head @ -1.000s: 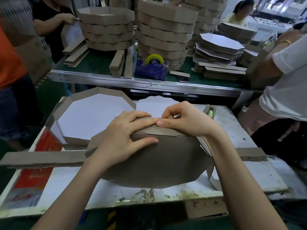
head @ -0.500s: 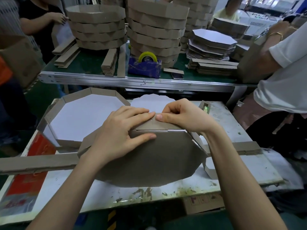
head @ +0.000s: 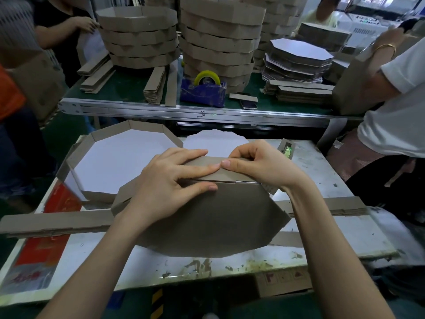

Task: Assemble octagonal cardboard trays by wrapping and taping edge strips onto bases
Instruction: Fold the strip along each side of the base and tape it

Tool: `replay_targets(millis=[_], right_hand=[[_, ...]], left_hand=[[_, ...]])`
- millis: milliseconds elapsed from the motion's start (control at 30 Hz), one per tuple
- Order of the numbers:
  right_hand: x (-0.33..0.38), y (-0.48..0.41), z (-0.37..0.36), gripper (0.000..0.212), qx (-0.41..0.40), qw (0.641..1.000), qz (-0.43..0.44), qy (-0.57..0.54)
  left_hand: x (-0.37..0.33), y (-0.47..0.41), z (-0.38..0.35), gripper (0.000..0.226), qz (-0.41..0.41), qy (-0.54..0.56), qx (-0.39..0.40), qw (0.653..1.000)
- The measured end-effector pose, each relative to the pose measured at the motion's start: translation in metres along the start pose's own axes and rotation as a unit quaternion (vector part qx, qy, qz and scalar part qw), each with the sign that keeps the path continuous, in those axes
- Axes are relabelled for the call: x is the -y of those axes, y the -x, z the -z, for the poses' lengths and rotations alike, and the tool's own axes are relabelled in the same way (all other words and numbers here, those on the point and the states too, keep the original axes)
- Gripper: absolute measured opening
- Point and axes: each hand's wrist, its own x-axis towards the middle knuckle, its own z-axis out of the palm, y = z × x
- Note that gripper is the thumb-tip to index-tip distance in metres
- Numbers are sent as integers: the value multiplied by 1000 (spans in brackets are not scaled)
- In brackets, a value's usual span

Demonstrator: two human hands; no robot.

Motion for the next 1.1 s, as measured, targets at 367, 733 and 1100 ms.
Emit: replay_targets(millis=[367,733,1100], right_hand=[[3,2,1,34,9,1000,3,19],[-2,5,-8,37,-9,1000,-20,-11],[-68,-33,11,19,-247,936,-146,-203]], left_hand=[[-1,5,-2,38,-7,18,-20,1000],[1,0,-3,32,-84,-75,-20,993],[7,-21,-3,30,-7,-9,41,999]])
